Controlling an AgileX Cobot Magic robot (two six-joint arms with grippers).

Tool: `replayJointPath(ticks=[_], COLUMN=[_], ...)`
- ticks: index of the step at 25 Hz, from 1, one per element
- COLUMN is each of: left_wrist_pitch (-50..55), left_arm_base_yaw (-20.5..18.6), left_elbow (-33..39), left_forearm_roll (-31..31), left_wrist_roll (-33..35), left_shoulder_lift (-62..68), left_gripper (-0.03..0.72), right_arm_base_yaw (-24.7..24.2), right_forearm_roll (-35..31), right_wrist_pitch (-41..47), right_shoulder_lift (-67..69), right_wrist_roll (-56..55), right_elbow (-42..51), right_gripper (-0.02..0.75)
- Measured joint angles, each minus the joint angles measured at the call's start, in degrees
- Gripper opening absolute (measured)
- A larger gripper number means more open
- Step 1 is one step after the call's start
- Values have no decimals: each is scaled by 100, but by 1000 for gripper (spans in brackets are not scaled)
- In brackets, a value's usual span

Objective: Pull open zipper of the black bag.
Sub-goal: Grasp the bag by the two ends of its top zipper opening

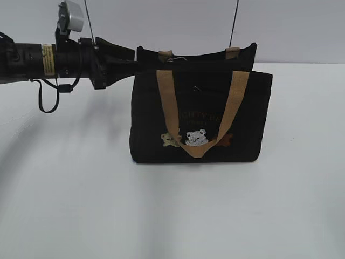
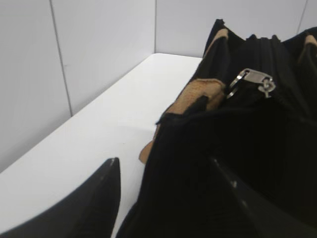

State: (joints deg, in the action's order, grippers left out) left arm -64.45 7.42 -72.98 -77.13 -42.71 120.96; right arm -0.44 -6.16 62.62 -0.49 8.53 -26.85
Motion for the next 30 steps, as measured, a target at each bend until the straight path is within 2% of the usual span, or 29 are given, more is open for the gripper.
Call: replayJointPath(ticks=[6, 10, 12, 16, 17, 30], left_wrist_pitch=[-213, -194, -135, 14, 27, 27], left_arm_base_yaw=[155, 233, 246, 251, 257, 257], left_elbow=[-429, -476, -487, -487, -487, -487], left_forearm_roll=[-360, -367, -353, -241, -230, -394], left_wrist_roll=[-321, -339, -339, -339, -339, -339], left_shoulder_lift=[356, 362, 362, 362, 362, 362], left_gripper=[414, 367, 302, 71, 38, 34], right_arm_base_yaw=[0, 0, 0, 0, 0, 0], right_forearm_roll=[0, 0, 0, 0, 0, 0], right_wrist_pitch=[0, 0, 0, 0, 0, 0], right_shoulder_lift=[0, 0, 0, 0, 0, 0], right_wrist_roll=[0, 0, 0, 0, 0, 0], right_elbow=[0, 0, 0, 0, 0, 0], right_gripper=[430, 430, 430, 430, 430, 430])
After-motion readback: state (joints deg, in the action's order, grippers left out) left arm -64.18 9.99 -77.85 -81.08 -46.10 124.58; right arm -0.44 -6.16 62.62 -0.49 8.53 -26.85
